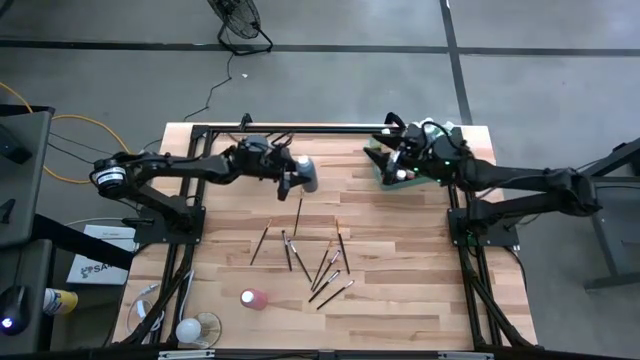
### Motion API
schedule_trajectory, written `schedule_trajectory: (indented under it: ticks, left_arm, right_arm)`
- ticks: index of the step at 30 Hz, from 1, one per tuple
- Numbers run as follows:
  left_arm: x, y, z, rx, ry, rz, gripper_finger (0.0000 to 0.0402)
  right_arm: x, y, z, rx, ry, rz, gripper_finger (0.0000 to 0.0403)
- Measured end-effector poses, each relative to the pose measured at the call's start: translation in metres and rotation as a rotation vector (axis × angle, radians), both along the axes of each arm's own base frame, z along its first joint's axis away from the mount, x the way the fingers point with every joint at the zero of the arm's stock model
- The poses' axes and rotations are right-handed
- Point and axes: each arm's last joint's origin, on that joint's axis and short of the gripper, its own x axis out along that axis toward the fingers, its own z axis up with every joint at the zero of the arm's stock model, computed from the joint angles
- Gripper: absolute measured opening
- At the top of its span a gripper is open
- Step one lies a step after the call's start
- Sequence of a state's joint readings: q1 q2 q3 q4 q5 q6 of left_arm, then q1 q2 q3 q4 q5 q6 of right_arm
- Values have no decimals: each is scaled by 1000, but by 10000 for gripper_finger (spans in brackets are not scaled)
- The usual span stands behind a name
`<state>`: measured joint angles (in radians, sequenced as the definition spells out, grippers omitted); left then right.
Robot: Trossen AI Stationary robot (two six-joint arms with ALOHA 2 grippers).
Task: Pick & Place Paint Supplies
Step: Put the big dark green paint bottle into the green bin
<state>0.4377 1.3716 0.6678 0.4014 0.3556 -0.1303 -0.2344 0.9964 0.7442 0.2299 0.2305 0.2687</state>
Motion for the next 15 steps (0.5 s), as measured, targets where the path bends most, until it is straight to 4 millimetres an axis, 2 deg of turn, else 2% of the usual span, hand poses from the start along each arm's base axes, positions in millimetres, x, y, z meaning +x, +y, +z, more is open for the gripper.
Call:
schedule_trajectory:
  ticks: [4,6,11,15]
  left_arm:
    - [10,5,26,22,73,-7,168]
    - [13,7,38,39,105,3,168]
    - [17,9,62,62,129,5,168]
    - [18,10,69,64,125,5,168]
  right_arm:
    - [19,-4,-6,-2,6,38,260]
    - [28,-5,-2,7,48,77,260]
    - [46,-7,22,-33,199,152,260]
    - [59,-10,45,-115,312,190,260]
